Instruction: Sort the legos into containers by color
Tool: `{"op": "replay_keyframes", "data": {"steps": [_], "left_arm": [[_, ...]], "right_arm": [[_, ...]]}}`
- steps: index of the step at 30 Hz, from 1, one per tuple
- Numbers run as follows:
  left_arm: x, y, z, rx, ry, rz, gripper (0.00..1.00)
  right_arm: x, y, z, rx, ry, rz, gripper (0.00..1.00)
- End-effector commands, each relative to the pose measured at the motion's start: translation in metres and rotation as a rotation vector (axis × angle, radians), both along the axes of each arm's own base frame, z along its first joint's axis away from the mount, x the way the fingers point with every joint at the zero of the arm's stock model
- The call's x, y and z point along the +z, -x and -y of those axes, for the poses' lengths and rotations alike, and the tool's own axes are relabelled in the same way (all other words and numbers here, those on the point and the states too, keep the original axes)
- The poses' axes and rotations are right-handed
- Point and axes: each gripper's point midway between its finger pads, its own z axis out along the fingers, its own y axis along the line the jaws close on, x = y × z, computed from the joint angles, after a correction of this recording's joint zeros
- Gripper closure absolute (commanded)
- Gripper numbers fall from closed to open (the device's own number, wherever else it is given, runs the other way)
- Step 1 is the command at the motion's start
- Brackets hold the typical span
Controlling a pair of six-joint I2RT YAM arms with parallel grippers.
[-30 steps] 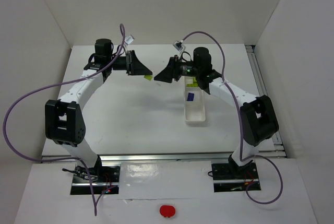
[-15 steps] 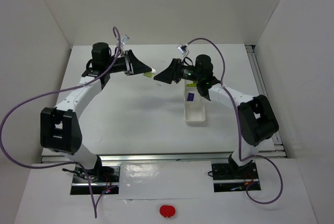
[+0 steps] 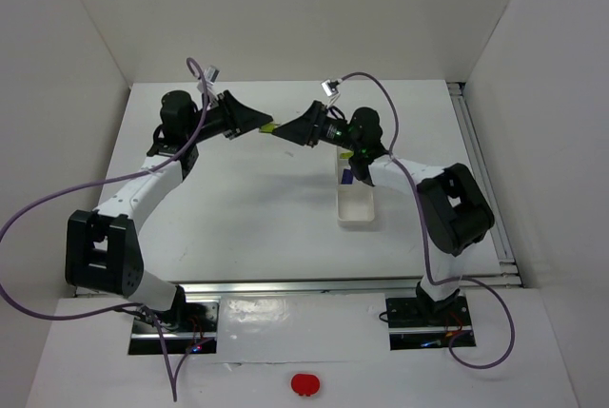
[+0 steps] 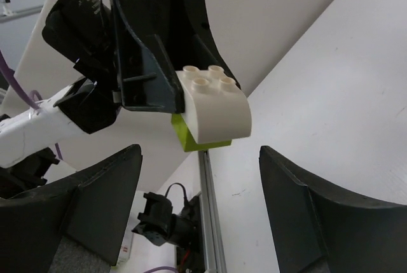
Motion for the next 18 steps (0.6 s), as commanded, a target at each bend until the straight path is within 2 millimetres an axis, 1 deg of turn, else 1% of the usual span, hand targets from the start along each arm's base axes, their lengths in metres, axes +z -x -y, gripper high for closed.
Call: {"op": "replay_keyframes", "data": {"steps": [1,2,3,4,7,8,9,11,12,13,14,15,16,18], "left_arm": [[0.032,0.002,0.0,0.012,0.029,0.105,1.0],[0.032,0.002,0.0,0.012,0.029,0.105,1.0],[0.032,0.002,0.0,0.012,0.029,0.105,1.0],[0.03,0.003,0.0,0.012,0.028,0.096,1.0],[0.03,0.004,0.001,0.003,0.028,0.096,1.0],[0.03,0.004,0.001,0.003,0.028,0.096,1.0],[0.034,0.004,0.001,0.003,0.029,0.105,1.0],[0.034,0.003,0.001,0.003,0.023,0.113,1.0],[0.034,0.003,0.001,0.003,0.023,0.113,1.0],[0.032,0.004,0.001,0.003,0.022,0.104,1.0],[0.028,0.003,0.002,-0.007,0.015,0.102,1.0],[0.028,0.003,0.002,-0.007,0.015,0.102,1.0],[0.03,0.003,0.002,-0.007,0.016,0.111,1.0],[0.028,0.004,0.003,-0.016,0.016,0.102,1.0]], "right_arm": [[0.027,0.009,-0.009,0.054,-0.087,0.069,0.19],[0.022,0.007,-0.01,0.054,-0.082,0.059,0.19],[0.028,0.01,-0.013,0.063,-0.091,0.076,0.21],[0.023,0.008,-0.014,0.063,-0.086,0.067,0.21],[0.026,0.006,-0.019,0.065,-0.102,0.074,0.25],[0.022,0.005,-0.02,0.064,-0.098,0.066,0.25],[0.028,0.005,-0.02,0.065,-0.107,0.083,0.27],[0.027,0.003,-0.022,0.07,-0.12,0.076,0.29],[0.033,0.003,-0.022,0.071,-0.129,0.093,0.33],[0.029,0.001,-0.023,0.073,-0.127,0.077,0.35],[0.03,0.003,-0.027,0.085,-0.135,0.074,0.38],[0.035,0.002,-0.027,0.086,-0.142,0.086,0.45],[0.031,0.001,-0.028,0.088,-0.143,0.076,0.5],[0.033,0.002,-0.028,0.092,-0.152,0.072,0.61]]}}
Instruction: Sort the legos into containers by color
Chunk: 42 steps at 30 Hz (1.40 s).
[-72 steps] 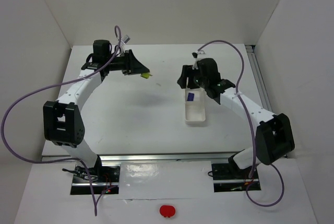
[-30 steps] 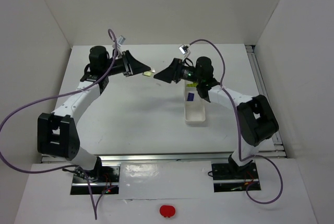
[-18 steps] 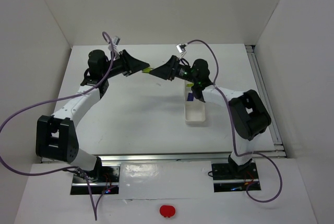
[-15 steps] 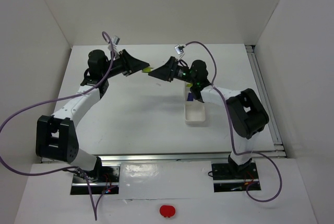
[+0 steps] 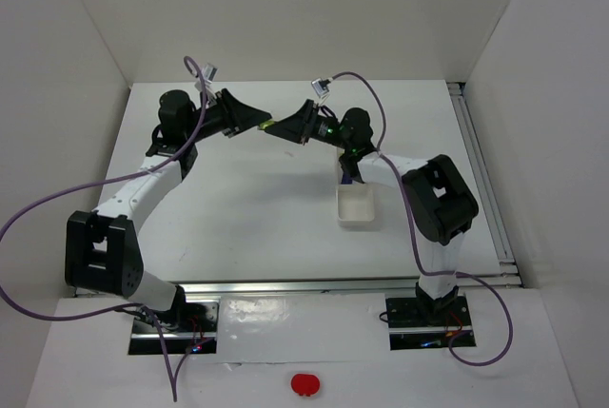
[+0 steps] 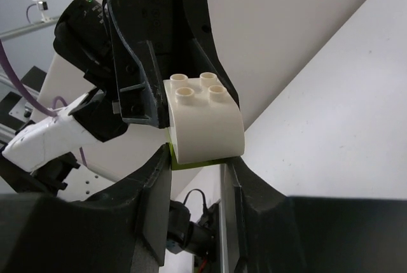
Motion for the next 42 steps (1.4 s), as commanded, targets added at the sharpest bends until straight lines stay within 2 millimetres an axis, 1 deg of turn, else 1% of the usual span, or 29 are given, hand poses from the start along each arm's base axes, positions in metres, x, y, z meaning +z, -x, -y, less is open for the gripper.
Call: {"op": "replay_keyframes", "data": {"steps": [1,5,6,9,10,11,12,15,16,19,20,21,22,23,25,26,28,29,30,31,32,33,35,36,37,38,39,40,42], "left_arm": [[0.024,0.007,0.004,-0.03,0.002,0.081,1.0],[0.022,0.005,0.003,-0.021,-0.013,0.079,1.0],[0.017,0.004,0.003,-0.021,-0.016,0.061,1.0],[0.021,0.003,0.003,-0.021,-0.015,0.07,1.0],[0.019,0.001,0.002,-0.011,-0.024,0.068,1.0],[0.017,0.002,0.002,-0.011,-0.025,0.057,1.0],[0.021,0.001,0.002,-0.012,-0.029,0.075,1.0],[0.02,0.001,0.002,-0.012,-0.038,0.07,1.0],[0.025,0.0,0.002,-0.012,-0.036,0.08,1.0],[0.028,-0.002,0.001,-0.002,-0.042,0.089,1.0],[0.022,-0.003,0.001,-0.002,-0.046,0.066,1.0],[0.024,-0.003,0.001,-0.002,-0.046,0.066,1.0],[0.02,-0.005,0.001,-0.003,-0.054,0.066,1.0],[0.024,-0.006,0.001,-0.003,-0.054,0.067,1.0],[0.021,-0.011,0.002,-0.003,-0.055,0.06,1.0],[0.021,-0.009,0.003,-0.014,-0.054,0.06,1.0],[0.016,-0.011,0.003,-0.014,-0.055,0.049,1.0],[0.02,-0.012,0.003,-0.014,-0.054,0.058,1.0],[0.019,-0.011,0.003,-0.014,-0.055,0.049,1.0],[0.011,-0.015,0.002,-0.005,-0.066,0.032,1.0],[0.013,-0.016,0.001,0.003,-0.074,0.04,1.0],[0.01,-0.017,0.0,0.013,-0.086,0.017,1.0],[0.001,-0.026,-0.01,0.08,-0.151,0.01,1.0],[0.005,-0.031,-0.015,0.115,-0.181,0.016,1.0],[-0.015,-0.031,-0.022,0.141,-0.238,-0.073,1.0],[-0.018,-0.034,-0.022,0.179,-0.301,-0.066,1.0],[-0.019,-0.037,-0.025,0.193,-0.324,-0.077,1.0],[-0.028,-0.036,-0.021,0.184,-0.343,-0.095,1.0],[-0.034,-0.032,-0.017,0.171,-0.349,-0.114,1.0]], "right_arm": [[0.036,0.008,-0.005,0.026,-0.089,0.106,0.71],[0.029,0.013,-0.004,0.04,-0.089,0.088,0.84],[0.03,0.015,-0.003,0.04,-0.089,0.088,0.86],[0.018,0.01,-0.001,-0.013,-0.035,0.084,0.9],[0.019,0.011,0.002,-0.032,-0.018,0.096,0.9],[0.008,0.006,0.002,-0.052,0.037,0.054,0.91],[0.008,0.007,0.001,-0.079,0.074,0.097,0.91],[-0.007,-0.001,0.005,-0.128,0.172,0.076,0.92],[-0.001,0.001,0.006,-0.132,0.168,0.101,0.92],[-0.009,0.004,0.008,-0.151,0.23,0.115,0.92],[-0.021,0.003,0.01,-0.157,0.27,0.087,0.92],[-0.018,0.003,0.012,-0.171,0.279,0.098,0.92],[-0.027,0.004,0.013,-0.169,0.301,0.097,0.92],[-0.023,0.004,0.016,-0.181,0.306,0.106,0.92],[-0.03,0.008,0.021,-0.188,0.338,0.1,0.94],[-0.024,0.01,0.021,-0.19,0.331,0.109,0.94],[-0.034,0.013,0.025,-0.194,0.358,0.093,0.94],[-0.029,0.012,0.027,-0.206,0.355,0.112,0.94],[-0.04,0.015,0.028,-0.199,0.381,0.079,0.94],[-0.037,0.013,0.032,-0.222,0.394,0.104,0.94],[-0.032,0.013,0.035,-0.24,0.401,0.117,0.94],[-0.043,0.015,0.04,-0.25,0.445,0.087,0.94],[-0.055,-0.002,0.063,-0.384,0.538,0.058,0.94],[-0.068,0.0,0.082,-0.45,0.631,-0.003,0.94],[-0.074,-0.019,0.112,-0.639,0.716,-0.025,0.94],[-0.08,-0.022,0.128,-0.718,0.764,-0.05,0.94],[-0.094,-0.019,0.146,-0.768,0.841,-0.083,0.94],[-0.099,-0.027,0.169,-0.868,0.899,-0.099,0.94],[-0.102,-0.034,0.181,-0.904,0.958,-0.092,0.94]]}}
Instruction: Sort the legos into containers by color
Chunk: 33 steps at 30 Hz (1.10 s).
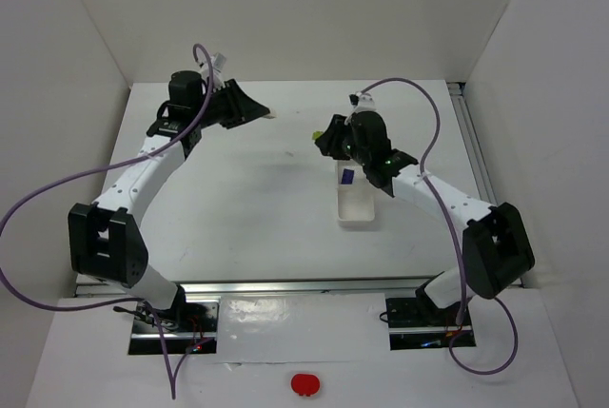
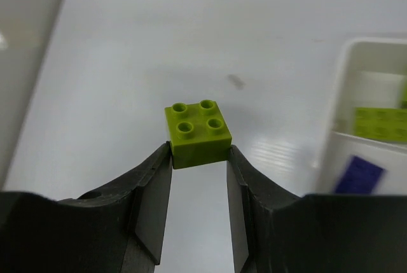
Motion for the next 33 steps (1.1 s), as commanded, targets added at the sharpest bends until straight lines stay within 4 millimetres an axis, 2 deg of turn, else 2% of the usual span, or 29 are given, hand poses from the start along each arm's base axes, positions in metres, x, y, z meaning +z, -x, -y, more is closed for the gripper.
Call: {"op": "replay_keyframes", "data": {"steps": [1,2,3,4,5,7,8,10,11,12,13,14,16,19,20,22,25,27,28,29,30,31,32,33], "left_arm": [[-0.018,0.003,-0.001,0.016,-0.098,-0.04,1.0],[-0.025,0.007,0.003,0.008,-0.095,-0.062,1.0],[-0.031,0.012,0.009,-0.016,-0.094,-0.075,1.0],[-0.039,0.018,0.009,-0.025,-0.094,-0.095,1.0],[-0.04,0.025,0.015,-0.041,-0.096,-0.096,1.0],[-0.05,0.039,0.023,-0.078,-0.106,-0.112,1.0],[-0.051,0.044,0.024,-0.091,-0.1,-0.115,1.0],[-0.05,0.063,0.039,-0.206,-0.102,-0.099,1.0],[-0.059,0.073,0.044,-0.25,-0.109,-0.133,1.0],[-0.059,0.083,0.053,-0.308,-0.104,-0.145,1.0],[-0.06,0.088,0.058,-0.335,-0.107,-0.146,1.0],[-0.064,0.095,0.062,-0.358,-0.105,-0.158,1.0],[-0.067,0.109,0.073,-0.396,-0.109,-0.158,1.0],[-0.076,0.119,0.082,-0.405,-0.134,-0.161,1.0],[-0.08,0.123,0.084,-0.411,-0.132,-0.178,1.0],[-0.081,0.131,0.093,-0.433,-0.142,-0.175,1.0],[-0.075,0.136,0.107,-0.459,-0.151,-0.152,1.0],[-0.071,0.135,0.111,-0.454,-0.148,-0.147,1.0],[-0.074,0.137,0.117,-0.469,-0.15,-0.147,1.0],[-0.077,0.141,0.125,-0.482,-0.154,-0.159,1.0],[-0.073,0.139,0.132,-0.483,-0.16,-0.144,1.0],[-0.074,0.14,0.139,-0.49,-0.168,-0.139,1.0],[-0.081,0.139,0.147,-0.496,-0.184,-0.15,1.0],[-0.078,0.142,0.163,-0.508,-0.196,-0.123,1.0]], "right_arm": [[-0.021,-0.021,0.069,-0.261,0.255,-0.018,0.94],[-0.023,-0.027,0.075,-0.286,0.283,-0.014,0.94],[-0.024,-0.032,0.074,-0.274,0.308,-0.008,0.94],[-0.04,-0.039,0.074,-0.286,0.343,-0.041,0.94],[-0.037,-0.048,0.077,-0.303,0.356,-0.037,0.94],[-0.051,-0.056,0.077,-0.303,0.391,-0.043,0.92],[-0.051,-0.06,0.077,-0.311,0.397,-0.027,0.92],[-0.059,-0.068,0.087,-0.361,0.453,-0.02,0.91],[-0.056,-0.075,0.091,-0.368,0.46,-0.014,0.91],[-0.056,-0.082,0.095,-0.382,0.459,-0.016,0.91],[-0.068,-0.083,0.094,-0.37,0.49,-0.039,0.91],[-0.064,-0.09,0.097,-0.383,0.483,-0.034,0.91],[-0.07,-0.09,0.095,-0.367,0.493,-0.041,0.87],[-0.071,-0.097,0.096,-0.368,0.481,-0.019,0.42],[-0.072,-0.099,0.099,-0.366,0.475,-0.023,0.31],[-0.069,-0.101,0.099,-0.355,0.463,-0.026,0.17],[-0.062,-0.101,0.096,-0.353,0.443,-0.022,0.17],[-0.046,-0.095,0.099,-0.362,0.42,-0.004,0.17],[-0.043,-0.088,0.106,-0.394,0.418,-0.01,0.17],[-0.032,-0.083,0.118,-0.443,0.401,0.016,0.17],[-0.016,-0.063,0.129,-0.473,0.357,0.049,0.17],[-0.002,-0.058,0.14,-0.513,0.318,0.084,0.17],[0.004,-0.053,0.161,-0.564,0.293,0.081,0.17],[0.02,-0.043,0.174,-0.615,0.225,0.088,0.17]]}}
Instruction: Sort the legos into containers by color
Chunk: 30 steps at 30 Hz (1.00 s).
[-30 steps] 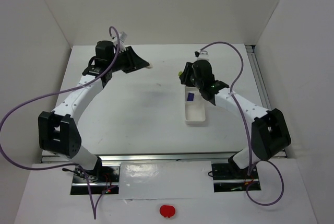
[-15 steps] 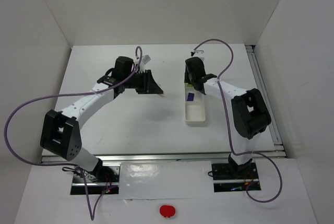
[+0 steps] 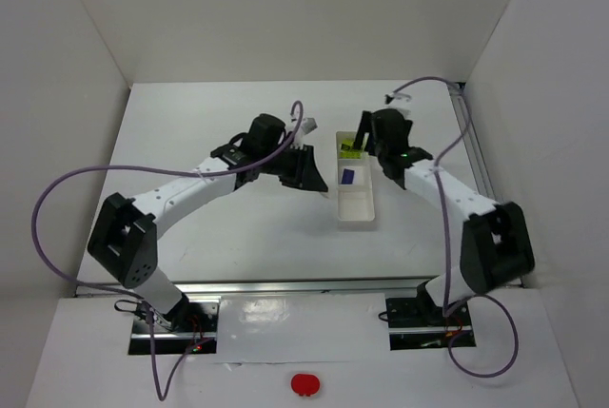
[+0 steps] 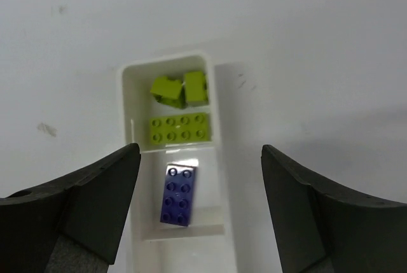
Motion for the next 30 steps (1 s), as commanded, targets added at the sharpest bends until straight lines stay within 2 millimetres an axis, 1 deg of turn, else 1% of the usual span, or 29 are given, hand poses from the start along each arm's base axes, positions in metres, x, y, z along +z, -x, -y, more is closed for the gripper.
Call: {"op": "replay_keyframes", "data": {"steps": [1,2,3,4,6,7,8,9,10,11,12,13,14,15,16,17,18,19,20,21,22,24,25,26,27,28,29,30], "left_arm": [[0.013,-0.005,0.04,-0.029,0.014,0.063,1.0],[0.013,-0.008,0.05,-0.041,0.027,0.078,1.0],[0.009,-0.005,0.062,-0.064,0.027,0.077,1.0],[-0.001,-0.014,0.07,-0.064,0.015,0.063,1.0],[-0.01,-0.017,0.086,-0.075,0.004,0.066,1.0],[-0.016,-0.026,0.093,-0.075,-0.001,0.06,1.0],[-0.02,-0.032,0.097,-0.074,-0.009,0.073,1.0],[-0.026,-0.03,0.101,-0.077,-0.029,0.06,1.0],[-0.021,-0.036,0.106,-0.082,-0.024,0.077,1.0],[-0.035,-0.04,0.109,-0.083,-0.043,0.055,0.98],[-0.038,-0.037,0.114,-0.099,-0.05,0.056,0.86],[-0.041,-0.041,0.116,-0.092,-0.056,0.059,0.69],[-0.044,-0.04,0.116,-0.107,-0.062,0.057,0.56],[-0.043,-0.042,0.118,-0.107,-0.059,0.06,0.33],[-0.049,-0.042,0.119,-0.107,-0.067,0.051,0.25],[-0.045,-0.042,0.12,-0.114,-0.057,0.055,0.19],[-0.04,-0.044,0.121,-0.114,-0.053,0.059,0.14],[-0.043,-0.043,0.121,-0.114,-0.063,0.048,0.13],[-0.041,-0.044,0.121,-0.119,-0.066,0.054,0.09],[-0.036,-0.042,0.121,-0.128,-0.064,0.045,0.07],[-0.03,-0.041,0.12,-0.134,-0.065,0.057,0.07],[-0.001,-0.036,0.117,-0.145,-0.042,0.086,0.06],[0.015,-0.035,0.113,-0.144,-0.037,0.119,0.06],[0.021,-0.038,0.103,-0.113,-0.076,0.151,0.06],[0.048,-0.036,0.09,-0.081,-0.074,0.214,0.06],[0.056,-0.038,0.079,-0.047,-0.103,0.25,0.06],[0.058,-0.036,0.064,-0.014,-0.153,0.266,0.06],[0.052,-0.046,0.04,0.058,-0.232,0.299,0.06]], "right_arm": [[0.082,0.01,0.056,-0.209,-0.159,0.208,0.16],[0.077,0.018,0.069,-0.226,-0.179,0.166,0.16],[0.082,0.022,0.073,-0.24,-0.21,0.168,0.16],[0.098,0.033,0.08,-0.254,-0.236,0.205,0.15],[0.11,0.047,0.09,-0.303,-0.267,0.235,0.15],[0.129,0.06,0.096,-0.318,-0.292,0.29,0.15],[0.129,0.067,0.103,-0.345,-0.294,0.3,0.15],[0.139,0.072,0.107,-0.356,-0.299,0.331,0.15],[0.147,0.081,0.114,-0.372,-0.302,0.356,0.15],[0.149,0.085,0.115,-0.372,-0.304,0.361,0.15],[0.152,0.086,0.121,-0.391,-0.301,0.374,0.15],[0.152,0.088,0.125,-0.397,-0.286,0.365,0.13],[0.155,0.09,0.125,-0.396,-0.289,0.374,0.13],[0.16,0.089,0.123,-0.367,-0.292,0.376,0.13],[0.164,0.088,0.121,-0.358,-0.299,0.383,0.12],[0.164,0.088,0.121,-0.358,-0.299,0.383,0.12],[0.164,0.088,0.119,-0.349,-0.302,0.381,0.12],[0.164,0.088,0.119,-0.349,-0.302,0.381,0.12],[0.164,0.088,0.119,-0.349,-0.302,0.381,0.12],[0.169,0.088,0.122,-0.357,-0.304,0.391,0.12],[0.169,0.088,0.122,-0.357,-0.304,0.391,0.1],[0.166,0.086,0.126,-0.376,-0.293,0.387,0.1],[0.166,0.088,0.128,-0.39,-0.283,0.378,0.05],[0.164,0.09,0.135,-0.438,-0.282,0.382,0.02],[0.159,0.09,0.14,-0.469,-0.273,0.371,0.0],[0.158,0.094,0.145,-0.503,-0.267,0.364,0.0],[0.153,0.096,0.155,-0.57,-0.248,0.359,0.0],[0.151,0.097,0.159,-0.622,-0.268,0.36,0.0]]}}
